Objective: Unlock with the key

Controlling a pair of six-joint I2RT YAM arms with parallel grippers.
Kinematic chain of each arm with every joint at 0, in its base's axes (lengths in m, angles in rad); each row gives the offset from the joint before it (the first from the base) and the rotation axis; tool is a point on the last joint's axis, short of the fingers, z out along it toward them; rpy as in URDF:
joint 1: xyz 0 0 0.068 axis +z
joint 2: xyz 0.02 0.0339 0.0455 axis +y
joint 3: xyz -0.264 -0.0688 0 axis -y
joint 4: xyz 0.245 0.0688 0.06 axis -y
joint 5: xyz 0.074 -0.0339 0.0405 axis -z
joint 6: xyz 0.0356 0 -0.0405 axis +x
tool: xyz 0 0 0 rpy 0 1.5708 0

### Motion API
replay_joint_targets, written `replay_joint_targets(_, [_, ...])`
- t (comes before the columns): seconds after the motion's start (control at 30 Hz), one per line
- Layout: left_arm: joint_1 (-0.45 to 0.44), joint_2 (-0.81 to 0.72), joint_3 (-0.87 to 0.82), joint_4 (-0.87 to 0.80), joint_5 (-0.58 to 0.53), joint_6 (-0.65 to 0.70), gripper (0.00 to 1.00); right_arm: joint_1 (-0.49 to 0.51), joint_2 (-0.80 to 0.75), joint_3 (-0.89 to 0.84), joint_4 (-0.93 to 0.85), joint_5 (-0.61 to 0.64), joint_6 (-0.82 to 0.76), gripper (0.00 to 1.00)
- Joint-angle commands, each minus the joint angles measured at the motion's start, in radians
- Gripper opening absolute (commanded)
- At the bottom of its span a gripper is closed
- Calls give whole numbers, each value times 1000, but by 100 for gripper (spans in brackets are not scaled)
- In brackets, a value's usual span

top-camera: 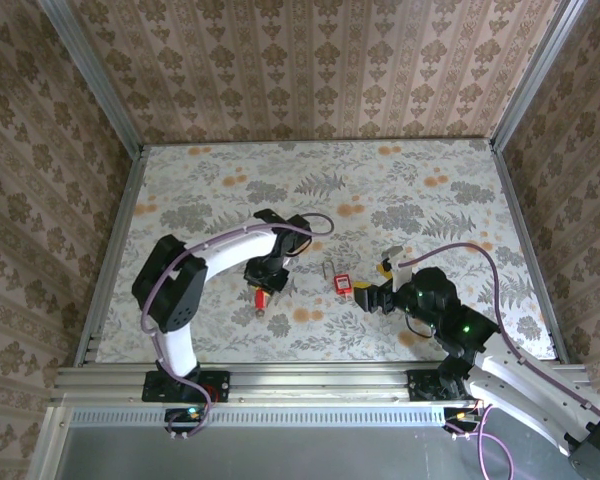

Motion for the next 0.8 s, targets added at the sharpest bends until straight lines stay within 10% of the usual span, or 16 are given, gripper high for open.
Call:
replay_joint_targets(0.0, [-16, 39, 61, -59, -11, 20, 2, -1, -27, -13, -8, -21, 29, 81])
replay_joint_targets(0.77, [-71, 210, 211, -31, 95, 43, 35, -1, -158, -21, -116, 9, 42, 81])
